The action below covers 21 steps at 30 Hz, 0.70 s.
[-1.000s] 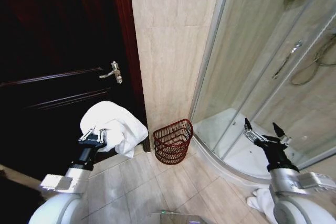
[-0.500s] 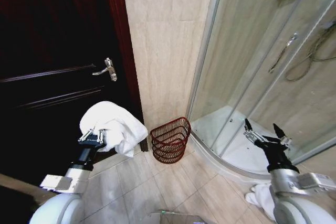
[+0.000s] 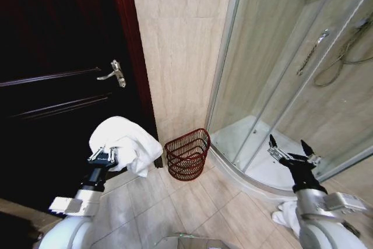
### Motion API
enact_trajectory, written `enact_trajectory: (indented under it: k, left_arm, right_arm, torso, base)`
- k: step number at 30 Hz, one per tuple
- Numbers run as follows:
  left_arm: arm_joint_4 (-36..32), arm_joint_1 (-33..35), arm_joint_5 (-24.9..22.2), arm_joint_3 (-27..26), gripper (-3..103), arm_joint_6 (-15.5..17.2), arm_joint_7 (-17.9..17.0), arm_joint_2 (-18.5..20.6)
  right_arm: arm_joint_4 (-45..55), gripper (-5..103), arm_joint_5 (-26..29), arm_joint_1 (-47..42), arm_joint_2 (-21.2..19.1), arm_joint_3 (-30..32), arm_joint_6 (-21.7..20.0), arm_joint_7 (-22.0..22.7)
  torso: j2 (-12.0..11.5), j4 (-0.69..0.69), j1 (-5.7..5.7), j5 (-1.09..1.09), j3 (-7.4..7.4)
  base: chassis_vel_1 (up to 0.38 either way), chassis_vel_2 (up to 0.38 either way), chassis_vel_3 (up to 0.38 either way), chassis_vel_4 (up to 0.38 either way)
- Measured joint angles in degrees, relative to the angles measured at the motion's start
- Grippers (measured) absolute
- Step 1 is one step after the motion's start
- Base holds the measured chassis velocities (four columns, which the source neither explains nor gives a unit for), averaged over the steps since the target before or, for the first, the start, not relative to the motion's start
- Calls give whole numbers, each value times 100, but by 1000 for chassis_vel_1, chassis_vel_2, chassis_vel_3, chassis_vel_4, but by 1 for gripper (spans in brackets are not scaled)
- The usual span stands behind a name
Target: Discard the used towel into the hamper.
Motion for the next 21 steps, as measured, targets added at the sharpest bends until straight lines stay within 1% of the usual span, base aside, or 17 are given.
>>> enact_trajectory:
  k: [5, 6, 7, 9, 10, 11, 13, 19, 21]
  left_arm:
    - [134, 6, 24, 73, 5, -176, 15, 0]
    - [188, -7, 146, 83, 5, -289, 48, -3]
    - [188, -7, 146, 83, 5, -289, 48, -3]
    - [309, -101, 321, 82, 5, -407, 138, 6]
    - [309, -101, 321, 82, 5, -407, 138, 6]
    - [333, -136, 285, 88, 5, -371, 159, 22]
    - [388, -157, 145, 137, 5, -245, 168, 78]
    - [592, -177, 165, 172, 5, -210, 256, 154]
    - [714, -180, 177, 211, 5, -199, 260, 182]
  right_arm:
    - [0, 100, -120, -66, 57, -62, -19, 5]
    - [0, 100, -159, -97, 88, -64, -19, 6]
    - [0, 100, -159, -97, 88, -64, -19, 6]
    - [0, 100, -202, -180, 99, -65, -5, 2]
    - [0, 100, -202, -180, 99, -65, -5, 2]
    - [0, 100, -204, -255, 77, -65, -5, 2]
    - [0, 100, -204, -274, 27, -71, -46, 10]
    - [0, 100, -204, -259, 15, -135, -86, -12]
    - [0, 100, -204, -236, 67, -154, -23, -107]
  torso:
    - [-105, 0, -42, 0, -63]
    - [-149, 0, -60, 0, -90]
    - [-149, 0, -60, 0, -90]
    - [-213, 0, -89, 0, -125]
    - [-213, 0, -89, 0, -125]
    - [-260, -1, -108, 0, -153]
    - [-322, -1, -135, 1, -188]
    - [-445, 0, -189, 0, -256]
    - [-521, 0, -218, 1, -303]
  base:
    - [0, 0, 0, 0]
    - [0, 0, 0, 0]
    - [0, 0, 0, 0]
    - [0, 0, 0, 0]
    - [0, 0, 0, 0]
    - [0, 0, 0, 0]
    - [0, 0, 0, 0]
    - [0, 0, 0, 0]
    - [0, 0, 0, 0]
